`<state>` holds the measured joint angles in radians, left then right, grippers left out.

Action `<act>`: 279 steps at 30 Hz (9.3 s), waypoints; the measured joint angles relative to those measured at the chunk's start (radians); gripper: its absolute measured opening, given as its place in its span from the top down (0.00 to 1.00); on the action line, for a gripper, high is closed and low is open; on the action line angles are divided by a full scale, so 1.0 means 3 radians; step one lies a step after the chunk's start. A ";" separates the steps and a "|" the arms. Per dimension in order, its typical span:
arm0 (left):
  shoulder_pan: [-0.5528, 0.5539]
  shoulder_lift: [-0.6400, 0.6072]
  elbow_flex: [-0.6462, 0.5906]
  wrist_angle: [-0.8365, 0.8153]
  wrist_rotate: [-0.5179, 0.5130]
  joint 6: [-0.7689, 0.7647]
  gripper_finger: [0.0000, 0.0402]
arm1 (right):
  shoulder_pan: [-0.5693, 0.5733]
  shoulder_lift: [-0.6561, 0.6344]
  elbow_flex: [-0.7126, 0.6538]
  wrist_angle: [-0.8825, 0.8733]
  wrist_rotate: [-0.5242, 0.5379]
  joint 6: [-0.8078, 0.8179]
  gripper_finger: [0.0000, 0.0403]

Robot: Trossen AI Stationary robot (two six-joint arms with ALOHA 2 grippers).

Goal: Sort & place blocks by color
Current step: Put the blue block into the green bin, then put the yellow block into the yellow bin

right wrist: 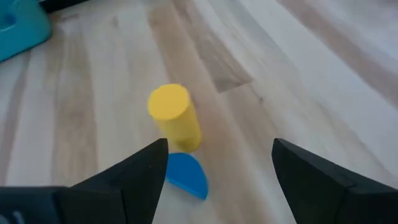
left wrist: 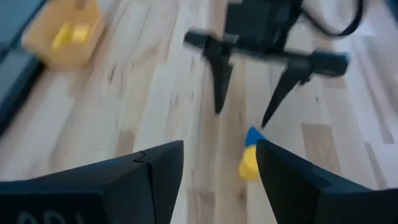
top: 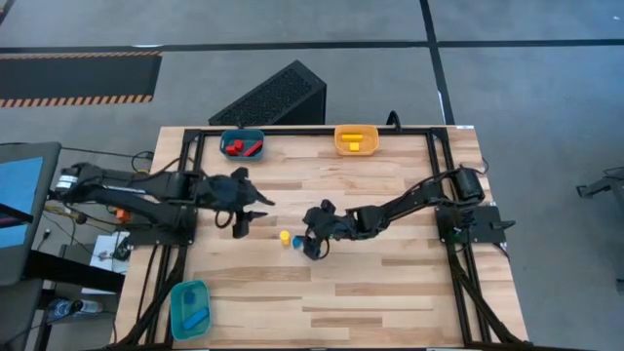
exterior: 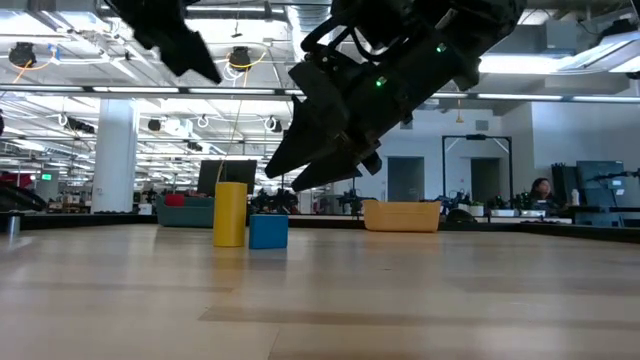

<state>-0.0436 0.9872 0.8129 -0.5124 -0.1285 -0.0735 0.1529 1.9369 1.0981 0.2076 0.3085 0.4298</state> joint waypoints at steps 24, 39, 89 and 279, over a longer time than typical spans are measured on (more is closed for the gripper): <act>0.1608 0.0221 -0.0001 -0.0187 0.1691 0.1279 0.53 | 0.0067 0.0350 0.0094 0.0280 0.0379 0.0747 0.24; 0.1681 0.0770 -0.0001 -0.0234 0.2034 0.0935 0.53 | 0.0189 0.0747 0.0244 0.0489 0.0210 0.0691 0.24; 0.0479 0.0865 0.0006 0.2385 0.1125 -0.2063 0.53 | 0.0466 -0.1063 0.0237 -0.0794 0.1355 -0.0983 0.62; 0.1017 0.0082 0.0623 -0.0160 -0.0258 -0.1637 0.44 | -0.0738 0.0943 0.0950 0.0355 -0.2605 -0.1567 0.23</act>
<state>0.2615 1.0119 0.9997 -0.5604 -0.2058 -0.5646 -0.0686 2.2199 1.3830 0.3141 -0.4730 -0.0404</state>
